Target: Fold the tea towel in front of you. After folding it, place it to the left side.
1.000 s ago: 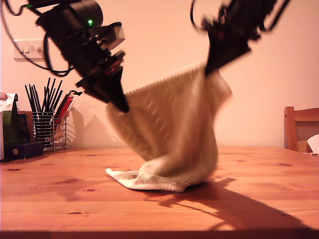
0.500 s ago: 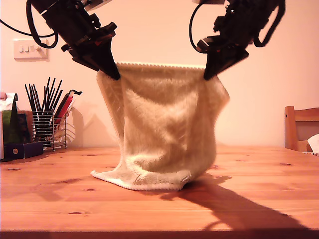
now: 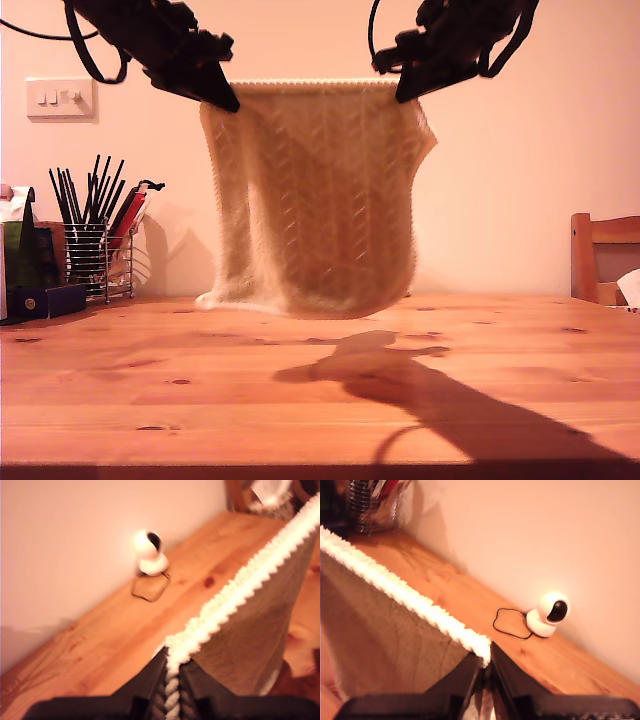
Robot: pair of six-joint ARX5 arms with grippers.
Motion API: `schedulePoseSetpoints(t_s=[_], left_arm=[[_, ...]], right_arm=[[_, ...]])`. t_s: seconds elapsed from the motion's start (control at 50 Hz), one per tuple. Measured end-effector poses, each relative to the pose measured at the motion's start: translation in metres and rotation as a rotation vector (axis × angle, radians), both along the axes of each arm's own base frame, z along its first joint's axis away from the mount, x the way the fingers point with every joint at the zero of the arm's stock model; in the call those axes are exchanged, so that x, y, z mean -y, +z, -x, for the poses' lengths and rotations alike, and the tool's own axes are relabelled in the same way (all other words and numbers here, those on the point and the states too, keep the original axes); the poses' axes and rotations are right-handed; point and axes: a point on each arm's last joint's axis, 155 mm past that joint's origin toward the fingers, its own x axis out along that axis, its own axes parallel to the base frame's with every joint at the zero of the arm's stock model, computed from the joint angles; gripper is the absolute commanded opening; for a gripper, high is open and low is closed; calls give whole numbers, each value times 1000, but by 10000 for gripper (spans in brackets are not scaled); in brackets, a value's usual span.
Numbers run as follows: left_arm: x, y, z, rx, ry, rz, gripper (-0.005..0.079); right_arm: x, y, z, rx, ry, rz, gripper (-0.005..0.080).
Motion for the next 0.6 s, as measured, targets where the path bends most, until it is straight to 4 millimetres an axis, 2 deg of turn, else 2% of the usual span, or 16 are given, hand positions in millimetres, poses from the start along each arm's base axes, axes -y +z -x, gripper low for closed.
schedulePoseSetpoints(t_s=[0.06, 0.14, 0.3, 0.36, 0.46, 0.6], left_arm=[[1, -15, -3, -33, 0, -11, -21], [2, -41, -4, -100, -3, -32, -21], [0, -86, 1, -213, -8, -60, -21], [-4, -101, 7, -255, 0, -65, -21], [-11, -126, 21, -345, 12, -73, -21], [-16, -154, 43, -437, 25, -60, -21]], right_arm=[[0, -16, 0, -48, 1, 21, -13], [-1, -47, 2, -145, 3, 36, -13], [-4, -105, 3, -307, 8, 43, -13], [-7, -116, 8, -352, 24, 38, -13], [-11, -122, 17, -396, 51, 33, -13], [-10, -144, 40, -522, 74, 50, -13]])
